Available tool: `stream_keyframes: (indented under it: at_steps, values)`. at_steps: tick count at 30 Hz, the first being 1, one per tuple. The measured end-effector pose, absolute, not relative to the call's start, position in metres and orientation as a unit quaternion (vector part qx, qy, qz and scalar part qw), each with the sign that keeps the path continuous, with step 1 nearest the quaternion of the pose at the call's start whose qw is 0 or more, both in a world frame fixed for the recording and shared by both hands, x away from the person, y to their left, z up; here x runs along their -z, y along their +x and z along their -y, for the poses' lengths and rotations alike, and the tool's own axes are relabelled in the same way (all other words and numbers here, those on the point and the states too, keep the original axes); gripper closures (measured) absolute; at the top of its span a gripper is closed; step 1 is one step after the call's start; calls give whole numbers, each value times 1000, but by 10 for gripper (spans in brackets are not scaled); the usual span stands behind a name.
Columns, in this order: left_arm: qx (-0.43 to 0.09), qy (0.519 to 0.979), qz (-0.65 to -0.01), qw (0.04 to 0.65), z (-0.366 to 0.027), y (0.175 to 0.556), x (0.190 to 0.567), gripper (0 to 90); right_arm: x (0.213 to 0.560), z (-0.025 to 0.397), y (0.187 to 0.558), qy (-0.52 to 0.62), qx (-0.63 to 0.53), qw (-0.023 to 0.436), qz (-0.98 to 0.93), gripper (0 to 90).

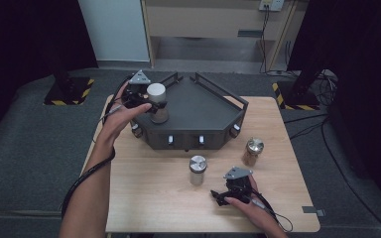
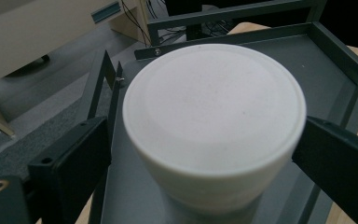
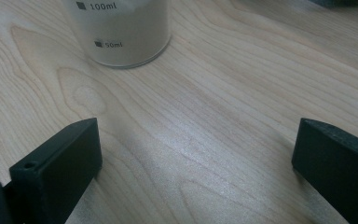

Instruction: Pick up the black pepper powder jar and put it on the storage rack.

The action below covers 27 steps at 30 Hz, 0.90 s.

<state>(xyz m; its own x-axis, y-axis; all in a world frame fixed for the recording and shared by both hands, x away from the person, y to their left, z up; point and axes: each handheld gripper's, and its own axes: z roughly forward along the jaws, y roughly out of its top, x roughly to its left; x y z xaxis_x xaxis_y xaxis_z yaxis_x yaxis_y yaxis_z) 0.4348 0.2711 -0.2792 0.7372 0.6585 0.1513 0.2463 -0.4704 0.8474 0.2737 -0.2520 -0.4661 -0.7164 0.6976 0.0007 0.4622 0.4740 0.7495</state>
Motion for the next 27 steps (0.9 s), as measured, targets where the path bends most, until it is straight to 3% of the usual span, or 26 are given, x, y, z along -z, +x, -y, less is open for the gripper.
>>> stream_keyframes:
  at_steps: [17, 27]
  values:
    - [-258, 814, -289, 433, -294, 403, 277, 17, 466, 252, 273, 344, -381, 155, -844, 15]
    - [-268, 805, -306, 432, -303, 367, 297, 17, 466, 252, 273, 345, -380, 155, -844, 15]
